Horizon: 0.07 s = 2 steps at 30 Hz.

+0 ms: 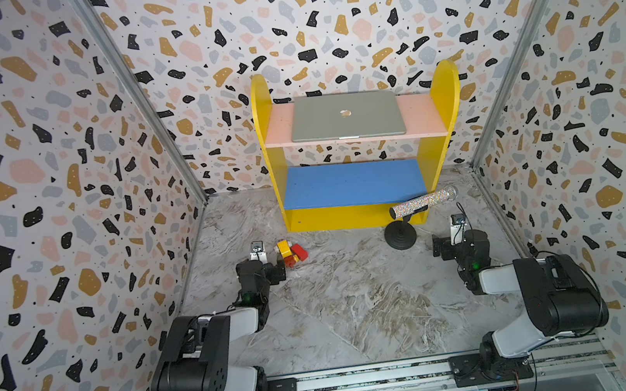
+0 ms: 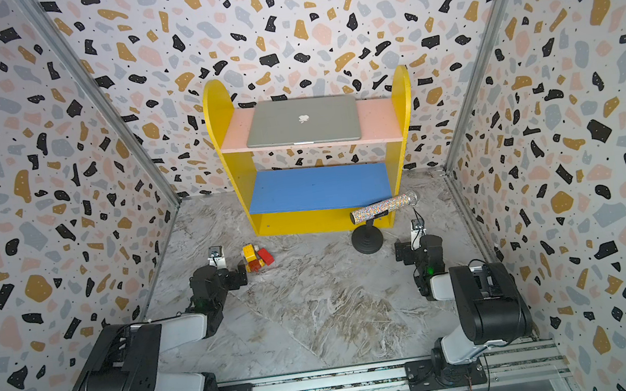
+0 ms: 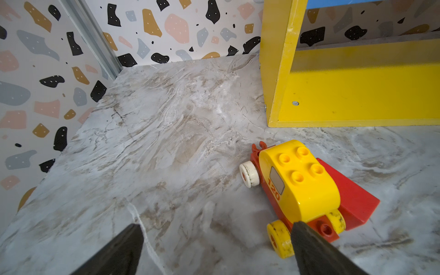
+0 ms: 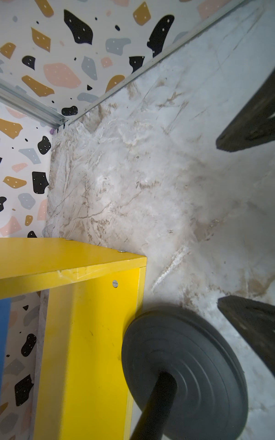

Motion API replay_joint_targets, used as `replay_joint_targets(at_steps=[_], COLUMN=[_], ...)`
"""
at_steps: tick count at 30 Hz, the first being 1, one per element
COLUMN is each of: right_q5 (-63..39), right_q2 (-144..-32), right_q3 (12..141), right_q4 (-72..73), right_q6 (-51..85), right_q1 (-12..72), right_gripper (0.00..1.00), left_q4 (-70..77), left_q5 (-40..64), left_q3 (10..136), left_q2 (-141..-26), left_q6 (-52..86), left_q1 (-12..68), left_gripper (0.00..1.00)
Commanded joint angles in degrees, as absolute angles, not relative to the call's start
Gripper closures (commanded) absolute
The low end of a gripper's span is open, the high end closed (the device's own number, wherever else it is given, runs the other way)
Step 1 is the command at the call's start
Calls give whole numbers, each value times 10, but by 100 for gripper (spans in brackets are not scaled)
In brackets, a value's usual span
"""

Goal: Close the laptop lid and set it aside
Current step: Reset both arms

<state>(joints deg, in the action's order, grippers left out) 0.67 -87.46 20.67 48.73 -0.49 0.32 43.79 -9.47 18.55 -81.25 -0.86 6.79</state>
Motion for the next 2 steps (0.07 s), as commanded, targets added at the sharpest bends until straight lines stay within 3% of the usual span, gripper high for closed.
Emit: replay_joint_targets(at_steps=[1,2], right_q5=[2,2], right_q2=[-868,-867], right_q3=[210,208], right_q4=[491,492], right_q6=[-10,-9], right_q1=[1,1], right_gripper=[0,0], left_q4=[458,452], left_q5=[-91,-91], left_q3=[191,191], left_q2=[-808,-807], left_q6=[-15,-15], left_q1=[65,65], left_gripper=[0,1])
